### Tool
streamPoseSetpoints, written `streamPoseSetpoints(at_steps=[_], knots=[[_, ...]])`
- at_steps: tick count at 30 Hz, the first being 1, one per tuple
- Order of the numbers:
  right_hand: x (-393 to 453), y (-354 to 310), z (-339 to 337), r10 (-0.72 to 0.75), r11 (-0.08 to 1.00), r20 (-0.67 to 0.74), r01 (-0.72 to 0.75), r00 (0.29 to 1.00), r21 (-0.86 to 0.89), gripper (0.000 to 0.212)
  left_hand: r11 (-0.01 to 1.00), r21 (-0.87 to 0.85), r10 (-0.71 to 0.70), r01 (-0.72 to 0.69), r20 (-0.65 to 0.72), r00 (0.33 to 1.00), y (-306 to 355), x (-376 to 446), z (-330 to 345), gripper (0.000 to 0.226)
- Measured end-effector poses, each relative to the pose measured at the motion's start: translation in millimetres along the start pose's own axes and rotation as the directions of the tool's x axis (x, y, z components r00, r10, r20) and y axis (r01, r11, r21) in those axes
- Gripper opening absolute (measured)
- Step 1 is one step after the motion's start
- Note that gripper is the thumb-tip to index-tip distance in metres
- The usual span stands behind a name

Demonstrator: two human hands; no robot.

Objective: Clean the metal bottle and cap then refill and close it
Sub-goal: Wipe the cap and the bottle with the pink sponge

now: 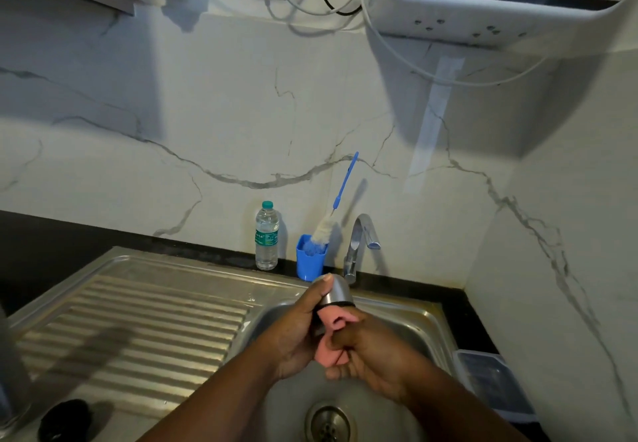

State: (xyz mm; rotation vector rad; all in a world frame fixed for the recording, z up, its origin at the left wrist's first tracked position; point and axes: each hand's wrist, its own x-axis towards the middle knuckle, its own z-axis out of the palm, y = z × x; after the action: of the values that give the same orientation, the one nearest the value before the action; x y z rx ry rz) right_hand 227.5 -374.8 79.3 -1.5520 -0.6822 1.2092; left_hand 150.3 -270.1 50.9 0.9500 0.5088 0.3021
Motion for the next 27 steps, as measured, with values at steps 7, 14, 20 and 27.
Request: streamPoseSetpoints(at_steps=[7,14,20,27], knots=[[-1,14,-17,-0.471,0.164,0.064,0.158,0.880,-0.974,0.054,0.973,0.226,0.091,-0.044,-0.205,0.975,22,-4,19,0.054],[13,39,-9,-0.593,0.354,-0.069,0.183,0.802,-0.917,0.058,0.998,-0.062,0.005,-0.023,-0.275,0.961,17,3,41,0.033],[4,24,-6,-0.270,0.912,-0.139,0.206,0.953,-0.356,0.022,0.984,-0.158,0.060,-0.077,-0.111,0.992,9,6,23,0.047],[6,15,-12,-0.270,0.926,-0.116,0.225,0.956,-0.303,0.015,0.971,0.178,0.176,-0.158,-0.090,0.980,10,7,17,0.046]])
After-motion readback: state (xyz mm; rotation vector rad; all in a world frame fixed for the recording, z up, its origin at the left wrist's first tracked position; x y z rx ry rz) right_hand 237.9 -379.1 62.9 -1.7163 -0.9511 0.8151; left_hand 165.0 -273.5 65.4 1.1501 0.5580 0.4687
